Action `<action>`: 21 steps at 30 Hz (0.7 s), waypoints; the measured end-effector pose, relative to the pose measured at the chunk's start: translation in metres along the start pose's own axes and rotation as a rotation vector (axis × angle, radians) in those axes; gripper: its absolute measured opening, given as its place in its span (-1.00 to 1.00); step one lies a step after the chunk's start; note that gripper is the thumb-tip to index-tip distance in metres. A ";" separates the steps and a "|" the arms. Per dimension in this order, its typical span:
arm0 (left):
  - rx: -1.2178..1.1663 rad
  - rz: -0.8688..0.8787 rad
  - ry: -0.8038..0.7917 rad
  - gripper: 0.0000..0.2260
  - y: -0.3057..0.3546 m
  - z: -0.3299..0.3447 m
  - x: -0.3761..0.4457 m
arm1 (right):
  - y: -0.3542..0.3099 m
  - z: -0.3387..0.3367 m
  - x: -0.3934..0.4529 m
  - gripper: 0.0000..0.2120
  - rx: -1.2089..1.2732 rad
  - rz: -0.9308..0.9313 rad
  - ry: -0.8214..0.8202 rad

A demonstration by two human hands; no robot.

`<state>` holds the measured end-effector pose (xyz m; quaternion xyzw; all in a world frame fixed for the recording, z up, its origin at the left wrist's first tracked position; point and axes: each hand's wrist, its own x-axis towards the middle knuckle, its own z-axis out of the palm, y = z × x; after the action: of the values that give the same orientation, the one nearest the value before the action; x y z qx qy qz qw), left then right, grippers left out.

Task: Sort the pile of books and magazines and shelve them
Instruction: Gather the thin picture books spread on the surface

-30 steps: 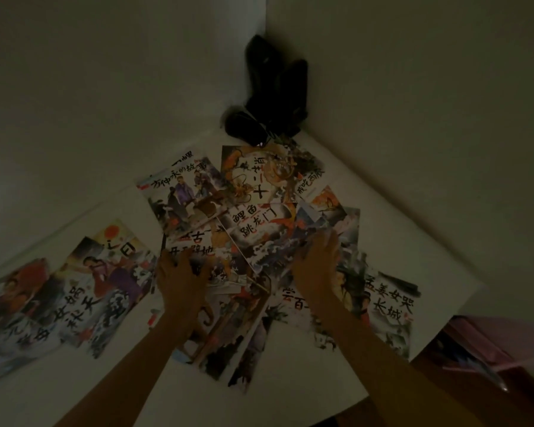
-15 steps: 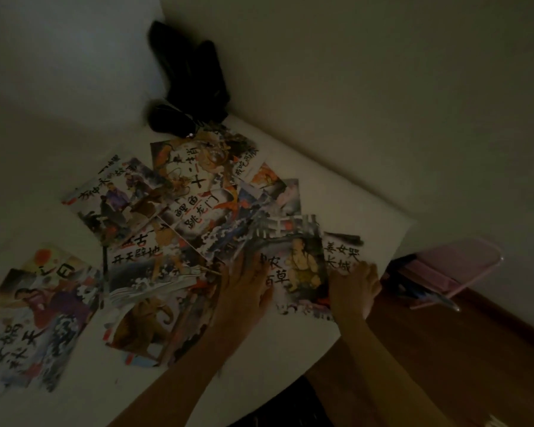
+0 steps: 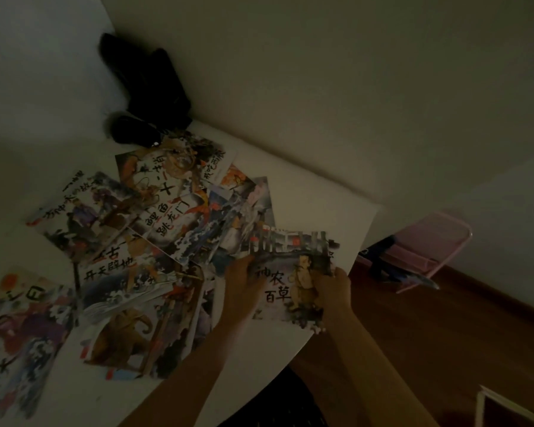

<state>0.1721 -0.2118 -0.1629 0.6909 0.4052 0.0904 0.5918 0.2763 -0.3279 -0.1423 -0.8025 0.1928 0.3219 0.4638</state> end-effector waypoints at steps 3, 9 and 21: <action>-0.227 -0.293 0.026 -0.79 0.014 -0.013 0.004 | 0.002 0.002 -0.005 -0.88 0.068 -0.064 -0.028; -0.110 -0.234 0.138 -0.87 0.026 -0.067 0.013 | -0.039 0.051 -0.019 -0.86 -0.039 -0.266 -0.210; -0.580 -0.594 0.669 -0.38 -0.012 -0.106 0.077 | -0.143 0.211 0.037 -0.40 -1.070 -0.764 -0.414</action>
<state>0.1528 -0.0818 -0.1707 0.2879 0.7085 0.2425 0.5970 0.3184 -0.0746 -0.1555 -0.8546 -0.3818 0.3335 0.1120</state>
